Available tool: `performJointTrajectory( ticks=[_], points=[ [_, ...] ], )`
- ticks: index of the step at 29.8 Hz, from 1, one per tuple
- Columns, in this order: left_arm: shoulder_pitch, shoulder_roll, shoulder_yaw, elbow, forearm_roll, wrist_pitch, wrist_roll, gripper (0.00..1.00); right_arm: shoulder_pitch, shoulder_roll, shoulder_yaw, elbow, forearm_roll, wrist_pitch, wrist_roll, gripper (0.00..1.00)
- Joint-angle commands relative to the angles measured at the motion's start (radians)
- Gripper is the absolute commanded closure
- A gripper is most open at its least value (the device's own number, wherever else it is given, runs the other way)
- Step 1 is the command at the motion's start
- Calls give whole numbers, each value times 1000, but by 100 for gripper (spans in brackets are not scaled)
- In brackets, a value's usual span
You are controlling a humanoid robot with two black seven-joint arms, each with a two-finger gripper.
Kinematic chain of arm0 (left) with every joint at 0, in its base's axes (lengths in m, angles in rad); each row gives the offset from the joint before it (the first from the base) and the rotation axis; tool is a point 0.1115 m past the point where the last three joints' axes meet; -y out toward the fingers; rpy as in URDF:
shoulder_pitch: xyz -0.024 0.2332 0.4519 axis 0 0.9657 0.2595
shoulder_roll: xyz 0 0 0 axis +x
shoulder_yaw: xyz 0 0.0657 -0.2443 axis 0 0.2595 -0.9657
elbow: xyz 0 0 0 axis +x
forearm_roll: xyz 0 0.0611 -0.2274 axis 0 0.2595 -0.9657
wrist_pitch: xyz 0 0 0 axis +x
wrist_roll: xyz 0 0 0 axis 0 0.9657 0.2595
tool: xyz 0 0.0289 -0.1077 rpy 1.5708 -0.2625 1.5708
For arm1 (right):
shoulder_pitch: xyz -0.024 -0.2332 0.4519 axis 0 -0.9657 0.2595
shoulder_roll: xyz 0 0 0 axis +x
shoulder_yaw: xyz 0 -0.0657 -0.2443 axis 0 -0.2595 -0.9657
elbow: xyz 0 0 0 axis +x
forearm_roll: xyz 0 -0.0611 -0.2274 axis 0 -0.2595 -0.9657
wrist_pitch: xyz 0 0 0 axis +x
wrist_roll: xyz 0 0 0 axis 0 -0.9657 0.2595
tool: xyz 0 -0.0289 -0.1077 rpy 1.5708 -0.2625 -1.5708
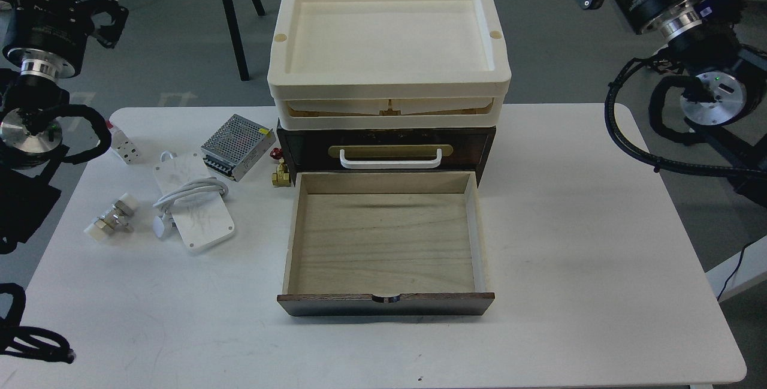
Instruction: Put charging cable into cabinet
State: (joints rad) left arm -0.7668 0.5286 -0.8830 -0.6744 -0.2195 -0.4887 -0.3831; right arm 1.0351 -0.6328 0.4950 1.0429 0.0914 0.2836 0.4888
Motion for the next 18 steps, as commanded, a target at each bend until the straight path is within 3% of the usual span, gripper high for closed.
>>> performJointTrajectory(
  ticks=[1,4,8,13,18],
  points=[
    [134,134,-86,-351,2,0,-51,0,-45,-86,13,37,8,-9,0,0],
    [191,247,-131,-592,25,0,-54,0,-116,-132,37,65,43,-7,0,0],
    [204,350,-178,-654,240,0,-56,0,-190,-206,70,77,65,9,0,0],
    [214,421,-290,-807,964,0,-106,0,-257,-278,74,124,139,19,0,0],
    [288,517,-295,-1002,1651,0,-106,0,-303,-314,74,138,152,19,0,0]
  ],
)
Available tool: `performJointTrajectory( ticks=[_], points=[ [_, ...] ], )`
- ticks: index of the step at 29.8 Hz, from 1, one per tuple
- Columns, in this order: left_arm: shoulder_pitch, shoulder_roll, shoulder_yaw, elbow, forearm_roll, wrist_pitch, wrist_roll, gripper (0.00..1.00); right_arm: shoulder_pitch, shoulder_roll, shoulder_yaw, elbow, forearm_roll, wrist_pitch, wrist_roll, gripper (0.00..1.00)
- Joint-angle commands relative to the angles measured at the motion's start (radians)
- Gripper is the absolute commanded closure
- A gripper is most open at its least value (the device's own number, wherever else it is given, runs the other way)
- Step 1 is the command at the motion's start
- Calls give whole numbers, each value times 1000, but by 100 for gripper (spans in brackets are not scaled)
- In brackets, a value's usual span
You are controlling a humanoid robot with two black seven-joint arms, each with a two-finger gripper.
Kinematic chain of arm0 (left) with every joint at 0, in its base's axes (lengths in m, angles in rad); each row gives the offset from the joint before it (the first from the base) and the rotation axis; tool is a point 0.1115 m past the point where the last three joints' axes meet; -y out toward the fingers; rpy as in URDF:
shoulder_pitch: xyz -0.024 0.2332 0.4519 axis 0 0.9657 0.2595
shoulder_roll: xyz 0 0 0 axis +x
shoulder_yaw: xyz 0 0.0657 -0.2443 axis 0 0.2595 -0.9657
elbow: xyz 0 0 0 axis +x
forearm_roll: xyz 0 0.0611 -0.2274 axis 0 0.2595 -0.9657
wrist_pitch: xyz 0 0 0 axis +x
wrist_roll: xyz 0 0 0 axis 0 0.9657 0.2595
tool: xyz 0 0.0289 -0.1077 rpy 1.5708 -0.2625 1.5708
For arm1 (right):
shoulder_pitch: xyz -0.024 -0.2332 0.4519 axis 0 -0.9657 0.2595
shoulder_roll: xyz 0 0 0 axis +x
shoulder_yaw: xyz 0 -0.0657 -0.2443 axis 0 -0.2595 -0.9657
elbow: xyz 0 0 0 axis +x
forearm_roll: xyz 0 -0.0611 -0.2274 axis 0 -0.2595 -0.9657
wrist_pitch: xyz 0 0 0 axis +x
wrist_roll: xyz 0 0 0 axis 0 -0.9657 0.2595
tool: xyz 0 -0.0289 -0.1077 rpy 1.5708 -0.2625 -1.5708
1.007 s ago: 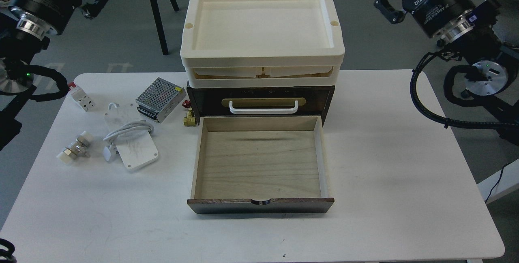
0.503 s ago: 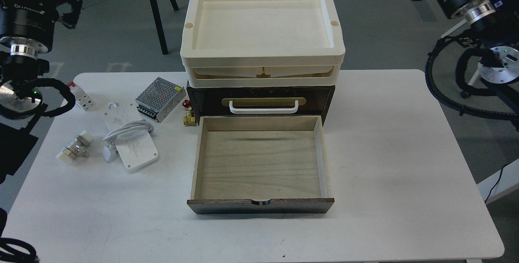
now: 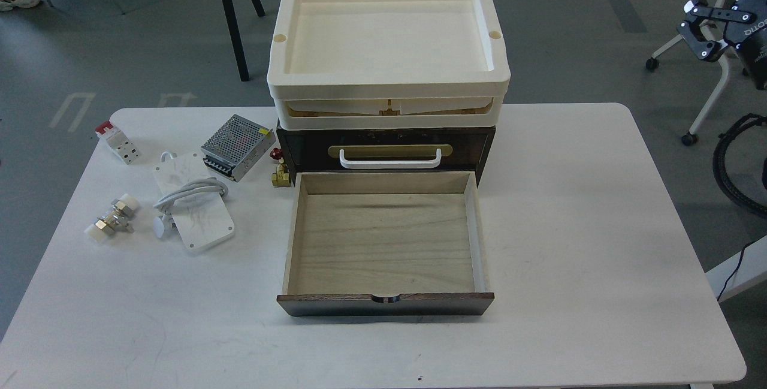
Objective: Put charging cable into cabinet
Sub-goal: 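Reach the left gripper toward the white power adapter with cable, then close the left gripper on the white adapter and lift it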
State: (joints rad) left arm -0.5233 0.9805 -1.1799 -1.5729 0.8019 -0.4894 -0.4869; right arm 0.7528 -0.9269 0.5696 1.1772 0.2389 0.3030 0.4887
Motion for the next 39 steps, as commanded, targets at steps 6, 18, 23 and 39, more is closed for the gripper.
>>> performJointTrajectory(
  ticks=[6,18,23,39],
  points=[
    [141,118,120,-90,1063,1,-2,0,-38,-47,0,6,25,1,0,0],
    [56,41,479,365,1380,337,-2,1,-53,-43,-4,4,39,-1,0,0],
    [-23,-54,557,488,1380,344,-2,1,-66,-41,-4,4,39,-1,0,0],
    [-99,-304,712,861,1380,468,-2,4,-72,-41,-2,1,39,-1,0,0]
  ],
)
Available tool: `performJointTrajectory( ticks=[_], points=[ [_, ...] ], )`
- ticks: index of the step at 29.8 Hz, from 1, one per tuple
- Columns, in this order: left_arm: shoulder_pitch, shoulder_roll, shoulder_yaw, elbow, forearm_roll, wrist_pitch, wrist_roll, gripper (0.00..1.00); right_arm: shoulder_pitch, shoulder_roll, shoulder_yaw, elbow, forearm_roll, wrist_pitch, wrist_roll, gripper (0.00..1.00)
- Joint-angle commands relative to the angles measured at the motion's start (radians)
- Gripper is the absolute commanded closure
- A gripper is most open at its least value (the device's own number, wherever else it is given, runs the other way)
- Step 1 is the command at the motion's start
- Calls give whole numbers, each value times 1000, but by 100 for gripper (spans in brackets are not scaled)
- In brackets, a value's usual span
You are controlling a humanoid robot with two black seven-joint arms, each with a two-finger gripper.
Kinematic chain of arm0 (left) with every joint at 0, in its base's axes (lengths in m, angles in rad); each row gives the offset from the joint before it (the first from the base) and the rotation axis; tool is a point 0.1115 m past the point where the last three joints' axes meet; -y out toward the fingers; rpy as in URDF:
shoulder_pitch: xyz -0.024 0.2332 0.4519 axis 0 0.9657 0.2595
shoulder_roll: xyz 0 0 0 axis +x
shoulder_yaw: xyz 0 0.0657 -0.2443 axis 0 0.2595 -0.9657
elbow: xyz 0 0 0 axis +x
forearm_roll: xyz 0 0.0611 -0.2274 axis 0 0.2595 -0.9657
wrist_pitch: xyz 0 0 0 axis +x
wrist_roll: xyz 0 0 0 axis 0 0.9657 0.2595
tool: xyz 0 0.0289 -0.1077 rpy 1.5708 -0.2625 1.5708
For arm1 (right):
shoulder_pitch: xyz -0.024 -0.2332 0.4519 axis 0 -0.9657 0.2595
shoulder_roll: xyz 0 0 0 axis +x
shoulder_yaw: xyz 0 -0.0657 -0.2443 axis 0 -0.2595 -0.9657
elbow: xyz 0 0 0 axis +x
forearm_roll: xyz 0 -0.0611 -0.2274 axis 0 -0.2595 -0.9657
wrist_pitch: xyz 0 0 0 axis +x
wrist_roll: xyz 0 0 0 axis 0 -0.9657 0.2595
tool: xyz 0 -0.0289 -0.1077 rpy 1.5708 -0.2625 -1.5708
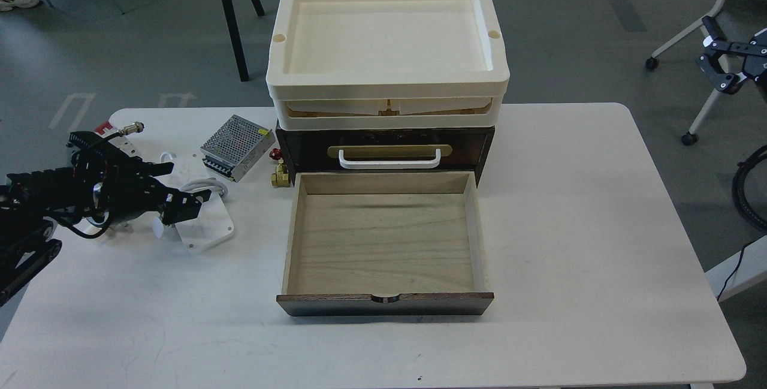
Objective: Put charging cable into cabinet
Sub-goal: 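Close the left gripper on the white adapter and lift it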
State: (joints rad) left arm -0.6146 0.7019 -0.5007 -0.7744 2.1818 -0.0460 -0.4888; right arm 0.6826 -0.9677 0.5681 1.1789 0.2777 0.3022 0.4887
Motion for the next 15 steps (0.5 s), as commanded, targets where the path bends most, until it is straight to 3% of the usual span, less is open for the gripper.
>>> performJointTrajectory(
  ticks=[1,2,4,7,9,10,12,15],
  points=[
    [-10,-35,46,79,0,31,0,7,-2,0,1,-1,0,0,0,0],
    [-10,-39,59,92,0,35,0,13,-2,0,1,-1,0,0,0,0],
    [-10,-45,85,107,0,43,0,39,-2,0,1,-1,0,0,0,0],
    [-11,-45,114,109,0,63,0,57,-3,0,0,-1,0,0,0,0],
    [-11,-45,114,112,0,74,0,61,-5,-2,0,-1,0,0,0,0],
    [-11,-45,113,112,0,74,0,69,-8,-2,1,-1,0,0,0,0],
    [-13,-45,114,113,0,75,0,98,-15,-2,1,-1,0,-1,0,0],
    [-25,-45,117,113,0,103,0,100,-21,-3,1,-1,1,-1,0,0]
  ],
)
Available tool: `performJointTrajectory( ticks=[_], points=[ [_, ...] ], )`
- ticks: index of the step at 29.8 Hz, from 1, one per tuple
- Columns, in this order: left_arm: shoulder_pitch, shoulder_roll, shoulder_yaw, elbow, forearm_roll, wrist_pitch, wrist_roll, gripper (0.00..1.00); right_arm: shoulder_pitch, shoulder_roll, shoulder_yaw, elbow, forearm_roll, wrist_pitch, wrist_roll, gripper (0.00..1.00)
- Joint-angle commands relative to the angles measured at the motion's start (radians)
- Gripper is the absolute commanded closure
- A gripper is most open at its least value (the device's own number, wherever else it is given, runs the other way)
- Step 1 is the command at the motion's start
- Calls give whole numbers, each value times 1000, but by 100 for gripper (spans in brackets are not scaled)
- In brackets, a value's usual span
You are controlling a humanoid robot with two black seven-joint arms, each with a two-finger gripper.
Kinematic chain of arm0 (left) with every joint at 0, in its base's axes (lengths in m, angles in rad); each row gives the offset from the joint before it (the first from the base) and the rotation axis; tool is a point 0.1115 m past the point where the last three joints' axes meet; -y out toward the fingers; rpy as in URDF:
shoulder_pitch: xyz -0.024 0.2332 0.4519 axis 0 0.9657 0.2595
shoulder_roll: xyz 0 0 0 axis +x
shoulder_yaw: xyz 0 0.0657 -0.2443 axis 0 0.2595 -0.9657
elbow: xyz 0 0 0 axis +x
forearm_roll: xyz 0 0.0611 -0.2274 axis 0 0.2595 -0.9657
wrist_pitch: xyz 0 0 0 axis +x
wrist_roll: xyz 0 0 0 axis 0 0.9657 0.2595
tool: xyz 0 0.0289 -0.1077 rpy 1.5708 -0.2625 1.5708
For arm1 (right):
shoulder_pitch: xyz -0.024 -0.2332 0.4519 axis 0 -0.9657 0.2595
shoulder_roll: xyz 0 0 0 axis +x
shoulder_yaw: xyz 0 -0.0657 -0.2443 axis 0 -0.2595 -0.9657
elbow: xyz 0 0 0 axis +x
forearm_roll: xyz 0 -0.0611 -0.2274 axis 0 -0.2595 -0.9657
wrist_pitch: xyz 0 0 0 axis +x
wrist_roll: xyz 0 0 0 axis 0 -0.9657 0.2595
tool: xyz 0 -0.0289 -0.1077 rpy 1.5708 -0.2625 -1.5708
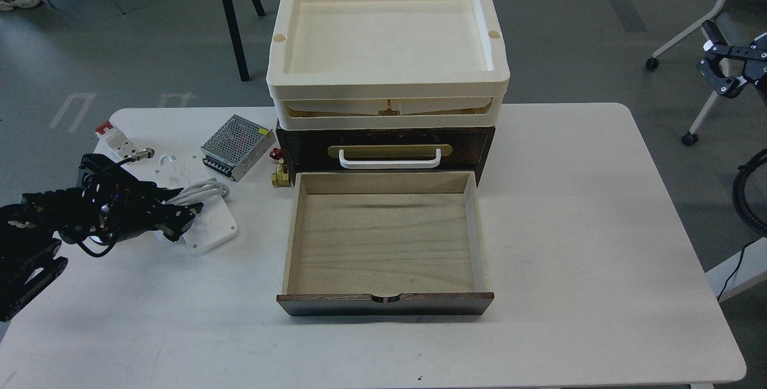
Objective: Put charging cable into cabinet
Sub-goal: 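Close the left gripper on the white adapter and lift it, then carry the adapter with the left gripper over the open drawer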
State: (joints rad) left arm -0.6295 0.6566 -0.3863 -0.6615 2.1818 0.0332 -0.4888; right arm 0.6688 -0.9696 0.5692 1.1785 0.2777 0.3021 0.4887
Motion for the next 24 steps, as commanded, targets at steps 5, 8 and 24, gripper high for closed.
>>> performJointTrajectory(
  ticks=[5,8,24],
  points=[
    [-21,5,12,-13,0,76,0,100,-18,-3,0,0,0,-1,0,0],
    [-50,30,14,-47,0,83,0,100,-18,-3,0,-2,0,-1,0,0],
    [25,515,27,-979,-519,-193,0,100,-17,9,24,-11,0,-9,0,0]
  ],
)
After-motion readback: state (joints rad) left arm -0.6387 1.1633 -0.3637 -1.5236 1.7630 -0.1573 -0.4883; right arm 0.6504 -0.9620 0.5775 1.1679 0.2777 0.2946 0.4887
